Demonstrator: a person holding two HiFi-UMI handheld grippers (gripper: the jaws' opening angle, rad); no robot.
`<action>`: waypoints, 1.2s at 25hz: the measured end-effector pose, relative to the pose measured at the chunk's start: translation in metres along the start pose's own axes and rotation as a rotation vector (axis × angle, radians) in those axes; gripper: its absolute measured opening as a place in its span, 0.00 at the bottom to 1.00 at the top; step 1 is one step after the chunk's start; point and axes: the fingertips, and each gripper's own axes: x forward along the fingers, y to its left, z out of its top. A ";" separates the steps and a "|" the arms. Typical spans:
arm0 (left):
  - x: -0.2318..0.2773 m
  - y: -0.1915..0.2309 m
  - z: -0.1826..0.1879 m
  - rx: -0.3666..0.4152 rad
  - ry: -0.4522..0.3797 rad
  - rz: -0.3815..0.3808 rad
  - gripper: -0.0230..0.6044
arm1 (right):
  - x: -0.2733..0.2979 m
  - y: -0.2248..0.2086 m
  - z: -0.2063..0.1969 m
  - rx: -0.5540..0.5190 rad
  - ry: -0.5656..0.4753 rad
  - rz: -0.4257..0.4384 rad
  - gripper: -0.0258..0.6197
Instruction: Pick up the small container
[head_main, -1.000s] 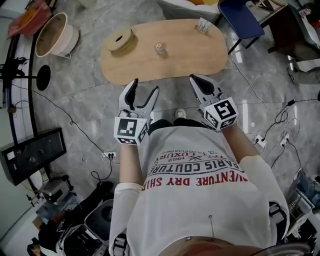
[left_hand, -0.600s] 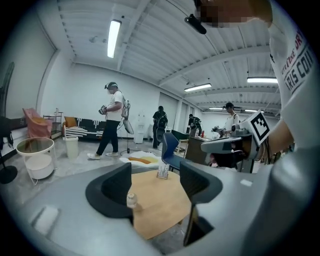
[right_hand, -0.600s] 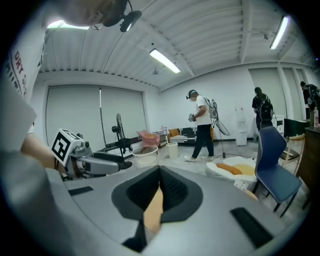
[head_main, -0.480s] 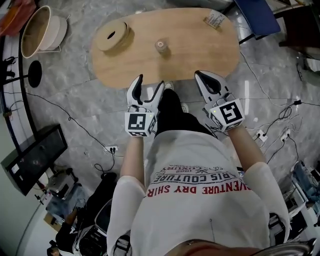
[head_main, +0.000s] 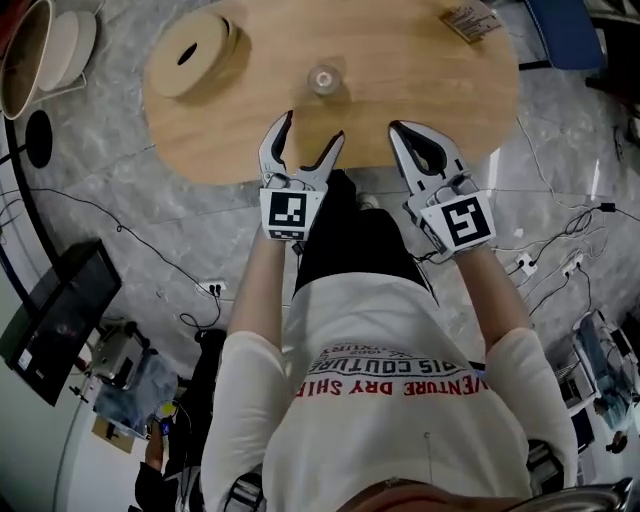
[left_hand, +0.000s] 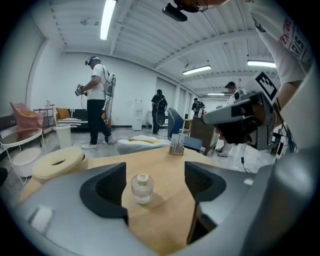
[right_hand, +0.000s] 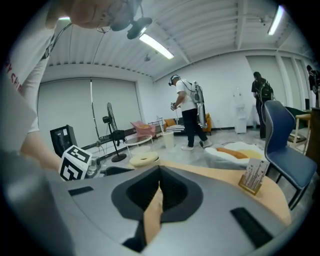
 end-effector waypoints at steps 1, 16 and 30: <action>0.011 0.005 -0.013 0.000 0.004 0.002 0.60 | 0.009 -0.004 -0.009 0.001 -0.002 -0.006 0.05; 0.129 0.034 -0.092 0.082 -0.023 0.010 0.74 | 0.069 -0.051 -0.114 0.048 0.027 -0.036 0.05; 0.147 0.045 -0.092 0.055 0.022 0.038 0.59 | 0.081 -0.039 -0.129 0.120 0.030 -0.005 0.05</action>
